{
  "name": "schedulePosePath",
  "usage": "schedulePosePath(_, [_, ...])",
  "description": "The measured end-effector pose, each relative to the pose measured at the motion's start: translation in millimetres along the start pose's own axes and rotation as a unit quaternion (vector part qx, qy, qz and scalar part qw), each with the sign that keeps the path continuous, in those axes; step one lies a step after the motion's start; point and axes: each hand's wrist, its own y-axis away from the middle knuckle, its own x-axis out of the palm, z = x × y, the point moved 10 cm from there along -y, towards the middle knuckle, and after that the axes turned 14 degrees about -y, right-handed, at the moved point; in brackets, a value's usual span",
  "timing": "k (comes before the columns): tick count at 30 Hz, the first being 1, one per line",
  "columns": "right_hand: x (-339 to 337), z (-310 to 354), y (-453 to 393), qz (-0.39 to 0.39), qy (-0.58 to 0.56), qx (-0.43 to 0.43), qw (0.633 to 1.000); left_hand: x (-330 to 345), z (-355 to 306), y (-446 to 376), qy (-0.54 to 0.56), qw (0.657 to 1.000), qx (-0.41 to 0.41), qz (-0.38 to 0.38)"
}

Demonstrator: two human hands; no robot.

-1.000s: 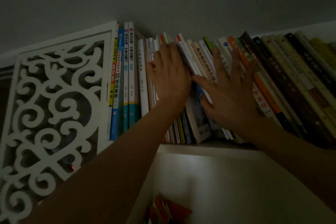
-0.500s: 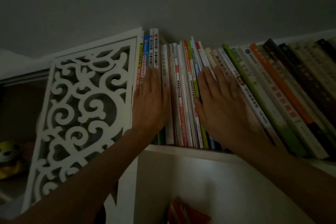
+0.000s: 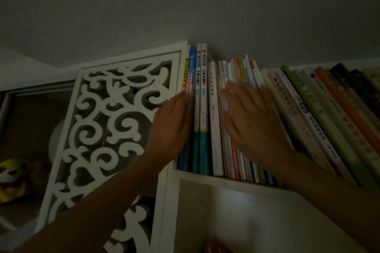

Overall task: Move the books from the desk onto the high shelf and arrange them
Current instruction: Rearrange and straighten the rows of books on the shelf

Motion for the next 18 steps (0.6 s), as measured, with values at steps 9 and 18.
schedulePosePath(9, [57,-3,-56,0.011,-0.008,0.165,0.986,7,77,-11,0.119,0.985,-0.123,-0.003])
schedulePosePath(18, [52,-7,-60,0.021,0.046,0.181,0.982,3,58,-51,0.134,0.990,-0.050,-0.011])
